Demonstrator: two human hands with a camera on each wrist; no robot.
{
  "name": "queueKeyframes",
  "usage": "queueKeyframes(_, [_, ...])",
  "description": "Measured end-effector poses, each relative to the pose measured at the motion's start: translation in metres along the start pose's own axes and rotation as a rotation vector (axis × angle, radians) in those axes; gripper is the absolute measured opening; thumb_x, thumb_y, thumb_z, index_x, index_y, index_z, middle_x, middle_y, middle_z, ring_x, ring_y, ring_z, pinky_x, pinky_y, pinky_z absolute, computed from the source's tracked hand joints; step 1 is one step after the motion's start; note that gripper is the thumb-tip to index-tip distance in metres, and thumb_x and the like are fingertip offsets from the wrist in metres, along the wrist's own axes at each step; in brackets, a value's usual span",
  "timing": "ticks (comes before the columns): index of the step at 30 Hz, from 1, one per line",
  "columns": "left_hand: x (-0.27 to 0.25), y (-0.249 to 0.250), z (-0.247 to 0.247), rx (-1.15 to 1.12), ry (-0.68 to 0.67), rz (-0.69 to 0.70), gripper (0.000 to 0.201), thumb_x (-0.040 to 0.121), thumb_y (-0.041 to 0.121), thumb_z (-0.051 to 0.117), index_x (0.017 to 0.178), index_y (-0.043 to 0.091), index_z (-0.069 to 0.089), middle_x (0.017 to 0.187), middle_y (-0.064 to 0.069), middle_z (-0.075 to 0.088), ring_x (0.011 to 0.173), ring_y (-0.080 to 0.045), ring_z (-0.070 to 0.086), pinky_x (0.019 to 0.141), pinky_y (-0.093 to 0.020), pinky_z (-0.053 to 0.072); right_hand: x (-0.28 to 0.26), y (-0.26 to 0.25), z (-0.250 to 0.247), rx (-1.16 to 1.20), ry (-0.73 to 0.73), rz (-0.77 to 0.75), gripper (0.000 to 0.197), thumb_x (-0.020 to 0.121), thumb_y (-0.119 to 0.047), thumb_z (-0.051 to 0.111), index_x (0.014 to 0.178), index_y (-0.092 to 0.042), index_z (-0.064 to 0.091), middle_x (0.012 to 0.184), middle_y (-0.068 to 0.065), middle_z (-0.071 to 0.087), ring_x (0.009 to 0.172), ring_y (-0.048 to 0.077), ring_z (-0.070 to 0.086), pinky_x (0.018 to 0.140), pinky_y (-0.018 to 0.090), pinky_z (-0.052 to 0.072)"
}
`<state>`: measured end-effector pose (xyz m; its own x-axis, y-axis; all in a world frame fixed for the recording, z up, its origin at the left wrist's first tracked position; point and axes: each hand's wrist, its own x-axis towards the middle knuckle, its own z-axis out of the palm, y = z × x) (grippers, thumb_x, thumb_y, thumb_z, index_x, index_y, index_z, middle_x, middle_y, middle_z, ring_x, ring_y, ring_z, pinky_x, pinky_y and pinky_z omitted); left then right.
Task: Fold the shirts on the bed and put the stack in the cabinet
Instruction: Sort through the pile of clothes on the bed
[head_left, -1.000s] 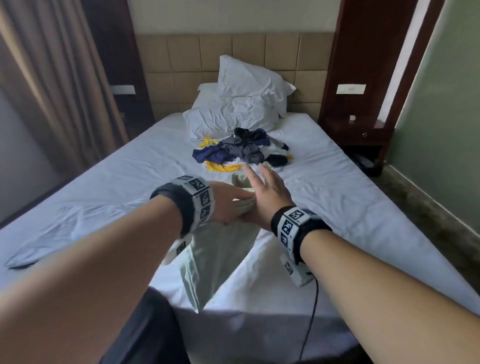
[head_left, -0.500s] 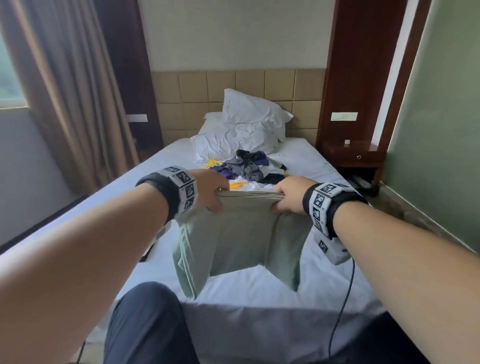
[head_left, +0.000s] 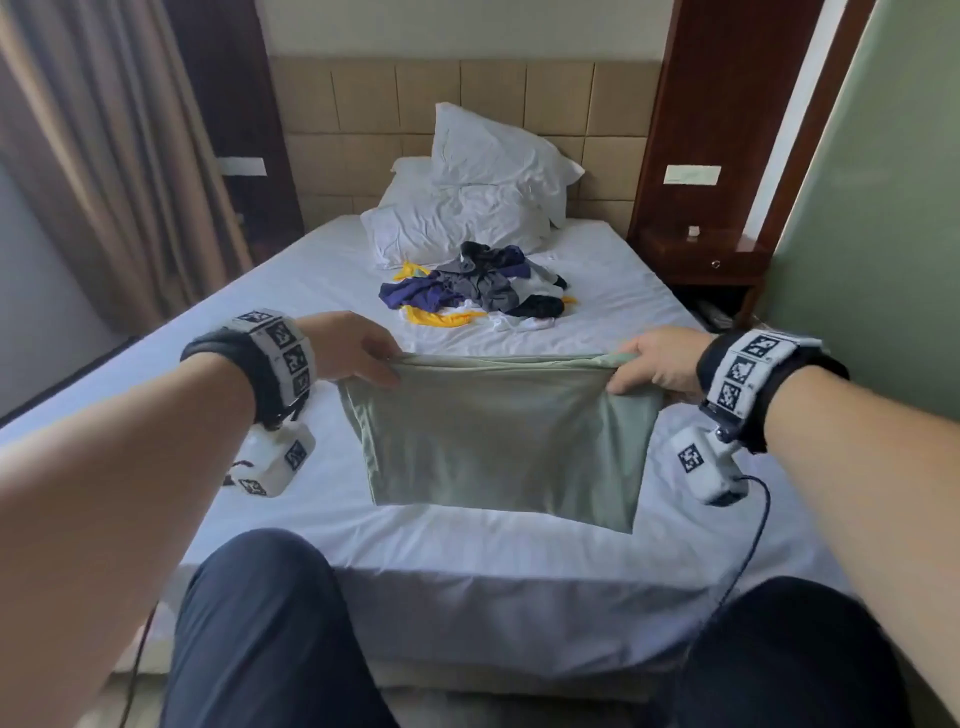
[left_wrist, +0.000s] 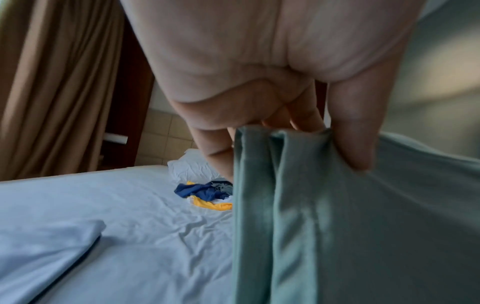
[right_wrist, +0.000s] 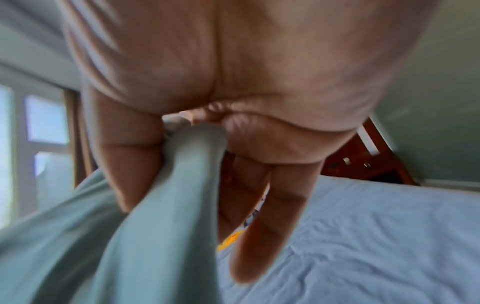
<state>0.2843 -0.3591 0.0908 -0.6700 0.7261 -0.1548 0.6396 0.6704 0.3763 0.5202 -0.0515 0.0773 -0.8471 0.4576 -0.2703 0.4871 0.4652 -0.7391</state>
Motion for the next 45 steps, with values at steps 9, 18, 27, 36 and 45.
queueKeyframes(9, [0.107, -0.016, 0.056, -0.649, 0.340, -0.193, 0.037, 0.076, 0.036, 0.088, 0.108, 0.023, 0.074, 0.098, 0.001, 0.074, 0.083, -0.018, 0.067, 0.079, -0.030, 0.056, 0.082, 0.061, -0.004, 0.377, 0.409, 0.158, 0.013, 0.084, -0.013, 0.070, 0.096, -0.011, 0.067, 0.094, 0.017, 0.067, 0.085, 0.035, 0.071, 0.068, 0.040, 0.061])
queueKeyframes(18, [0.105, -0.053, 0.159, -0.723, -0.367, -0.819, 0.046, 0.090, 0.042, 0.076, 0.101, 0.000, 0.060, 0.068, -0.014, 0.064, 0.058, -0.024, 0.059, 0.061, -0.032, 0.052, 0.105, 0.165, 0.075, 0.008, 0.093, 0.618, 0.044, 0.064, -0.039, 0.082, 0.086, -0.005, 0.062, 0.071, 0.014, 0.065, 0.057, 0.026, 0.060, 0.057, 0.035, 0.054])
queueKeyframes(27, [0.073, -0.050, 0.181, -0.976, -0.336, -0.644, 0.022, 0.088, 0.012, 0.074, 0.108, 0.007, 0.069, 0.075, -0.011, 0.068, 0.064, -0.024, 0.069, 0.073, -0.041, 0.062, 0.070, 0.143, 0.087, 0.305, 0.011, 0.635, 0.035, 0.083, -0.016, 0.070, 0.109, 0.002, 0.055, 0.055, 0.013, 0.055, 0.048, 0.024, 0.054, 0.056, 0.033, 0.047])
queueKeyframes(36, [0.042, -0.066, 0.042, -1.671, 0.200, -0.378, 0.036, 0.087, 0.002, 0.063, 0.120, -0.010, 0.056, 0.120, -0.035, 0.063, 0.092, -0.051, 0.072, 0.071, -0.056, 0.061, 0.080, -0.017, 0.061, 0.762, 0.076, 0.249, 0.018, 0.092, -0.016, 0.061, 0.076, -0.014, 0.053, 0.052, 0.000, 0.039, 0.038, 0.011, 0.040, 0.038, 0.021, 0.036])
queueKeyframes(45, [-0.027, -0.199, -0.060, -1.838, 0.557, -0.475, 0.027, 0.092, 0.003, 0.060, 0.116, -0.003, 0.047, 0.115, -0.027, 0.062, 0.093, -0.048, 0.073, 0.068, -0.049, 0.063, 0.140, -0.168, 0.172, 0.858, -0.196, 0.130, 0.023, 0.090, -0.012, 0.058, 0.068, -0.018, 0.053, 0.053, -0.002, 0.040, 0.040, 0.007, 0.041, 0.039, 0.017, 0.035])
